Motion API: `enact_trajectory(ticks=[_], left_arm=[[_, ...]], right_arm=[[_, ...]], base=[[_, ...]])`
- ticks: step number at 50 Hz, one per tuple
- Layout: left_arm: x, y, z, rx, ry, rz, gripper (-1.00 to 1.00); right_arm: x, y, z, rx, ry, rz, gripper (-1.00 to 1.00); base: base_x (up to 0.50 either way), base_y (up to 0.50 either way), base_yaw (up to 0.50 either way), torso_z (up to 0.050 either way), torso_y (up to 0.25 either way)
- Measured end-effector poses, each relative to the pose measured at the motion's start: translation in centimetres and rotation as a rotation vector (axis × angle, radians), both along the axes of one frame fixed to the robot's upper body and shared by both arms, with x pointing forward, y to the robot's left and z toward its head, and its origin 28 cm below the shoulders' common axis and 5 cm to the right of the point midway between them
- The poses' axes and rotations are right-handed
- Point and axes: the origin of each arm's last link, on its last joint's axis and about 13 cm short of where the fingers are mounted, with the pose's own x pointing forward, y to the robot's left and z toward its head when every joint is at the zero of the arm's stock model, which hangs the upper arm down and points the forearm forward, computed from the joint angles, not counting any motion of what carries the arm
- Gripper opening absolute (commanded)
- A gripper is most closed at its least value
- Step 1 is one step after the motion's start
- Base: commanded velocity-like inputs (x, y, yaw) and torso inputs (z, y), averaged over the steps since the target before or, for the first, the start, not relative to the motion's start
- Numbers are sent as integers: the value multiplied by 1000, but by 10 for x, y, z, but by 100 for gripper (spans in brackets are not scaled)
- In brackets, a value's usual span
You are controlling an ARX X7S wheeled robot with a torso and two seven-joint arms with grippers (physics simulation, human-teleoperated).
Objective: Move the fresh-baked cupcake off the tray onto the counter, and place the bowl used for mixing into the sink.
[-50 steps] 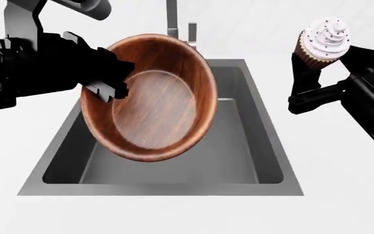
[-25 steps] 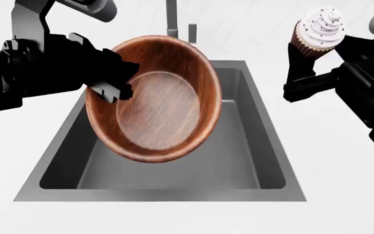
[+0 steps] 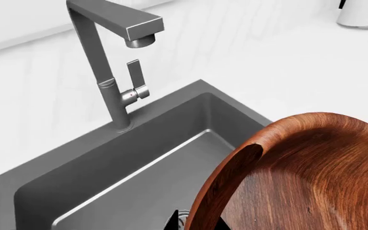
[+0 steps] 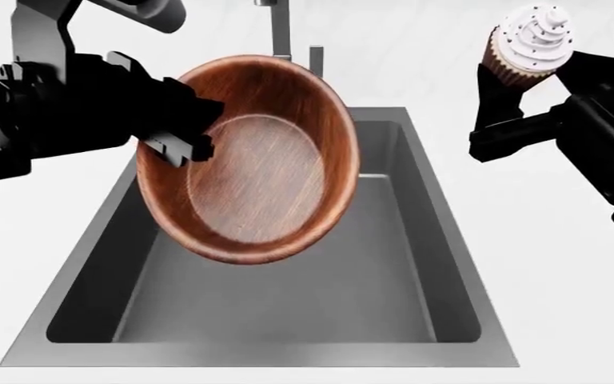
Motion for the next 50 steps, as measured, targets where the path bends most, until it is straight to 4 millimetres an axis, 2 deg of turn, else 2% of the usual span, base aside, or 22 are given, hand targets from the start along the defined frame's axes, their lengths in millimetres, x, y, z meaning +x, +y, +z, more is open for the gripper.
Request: enact_trajectory(ticks=[50], left_arm=[[0,-1,-1,4,-1,-3,-100]], right_arm=[[-1,-4,-3,-24,37,-3,-100]], base=[[26,0,0,0,0]])
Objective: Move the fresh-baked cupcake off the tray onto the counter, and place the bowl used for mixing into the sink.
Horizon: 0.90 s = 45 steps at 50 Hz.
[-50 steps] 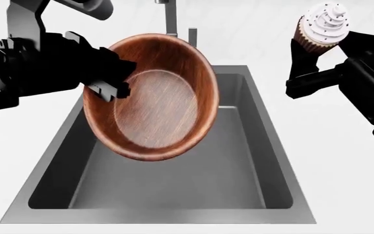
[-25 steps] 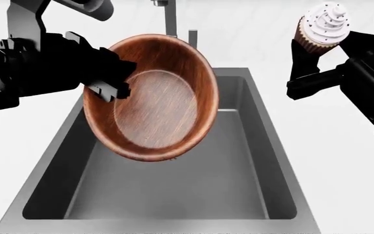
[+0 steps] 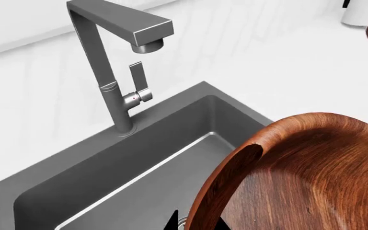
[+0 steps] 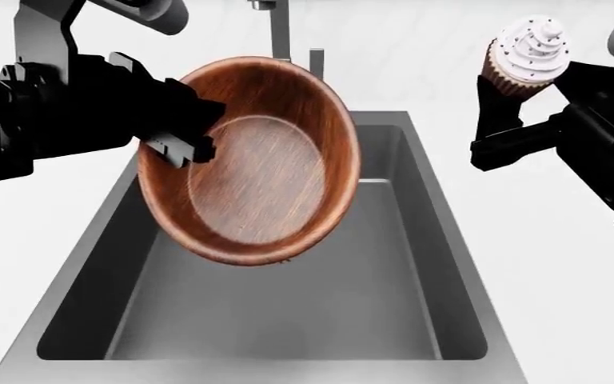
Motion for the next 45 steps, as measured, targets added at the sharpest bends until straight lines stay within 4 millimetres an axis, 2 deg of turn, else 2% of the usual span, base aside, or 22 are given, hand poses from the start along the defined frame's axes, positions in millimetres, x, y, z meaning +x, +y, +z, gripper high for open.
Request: enact_trajectory(ticks=[12,29,45], left_arm=[[0,0,0,0,-1,-2,-100],[1,1,-1,-1,-1,1,-100],[2,0,-2,3,2,2,-100]], right_arm=[[10,-5,-5,-39,86,-33,-100],[36,-24,-17,-84,229,-164,-100],[47,-33,-29,-110,332,-217,-100]], base=[[0,0,0,0,0],[0,0,0,0,1],[0,0,0,1,1]])
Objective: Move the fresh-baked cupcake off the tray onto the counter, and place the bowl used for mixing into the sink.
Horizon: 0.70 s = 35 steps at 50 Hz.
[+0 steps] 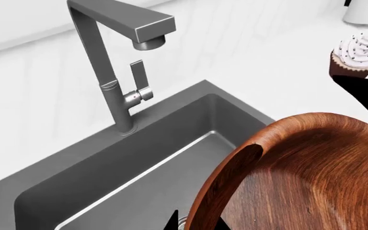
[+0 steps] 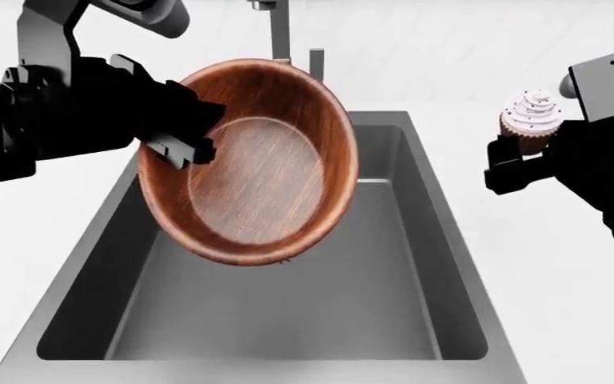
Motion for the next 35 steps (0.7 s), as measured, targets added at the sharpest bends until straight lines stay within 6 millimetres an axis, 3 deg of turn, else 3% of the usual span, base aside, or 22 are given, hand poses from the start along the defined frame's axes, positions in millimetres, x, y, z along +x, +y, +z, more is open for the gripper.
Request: enact_trajectory(ticks=[35], left_arm=[[1,0,-1,8,4,5,-100]], right_arm=[[15,-1,-10,18,160,-11,-100]], base=[[0,0,0,0,0]])
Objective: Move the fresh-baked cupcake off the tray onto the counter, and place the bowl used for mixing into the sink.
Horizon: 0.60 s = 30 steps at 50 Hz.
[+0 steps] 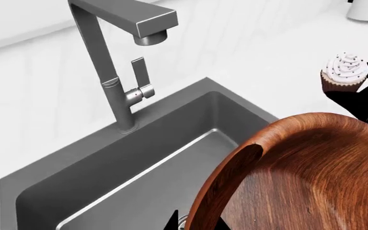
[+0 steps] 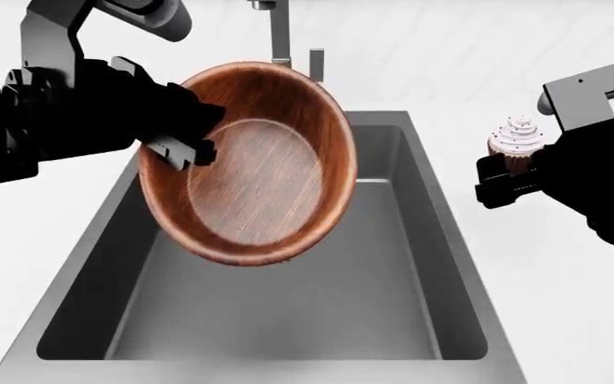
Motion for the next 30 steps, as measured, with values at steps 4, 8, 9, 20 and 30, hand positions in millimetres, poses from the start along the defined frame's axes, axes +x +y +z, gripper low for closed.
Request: enact_trajectory(ticks=[4,8,9,20,30], left_arm=[[0,0,0,0,0,1,-100],[0,0,-1,0,1,1,-100],[0,0,-1,0,1,1,-100],[0,0,-1,0,2,2,-100],[0,0,-1,1,2,1,-100]], right_arm=[[0,0,-1,3,9,-1,-100],[0,0,-2,5,17,-1,-100],[0,0,-3,5,19,-1,-100],[1,-1,-6,-5,52,-4,-100],[0,-2,-10,-13,83,-7,-100]], base=[[0,0,0,0,2],[0,0,0,0,0],[0,0,0,0,0],[0,0,0,0,0],[0,0,0,1,1]])
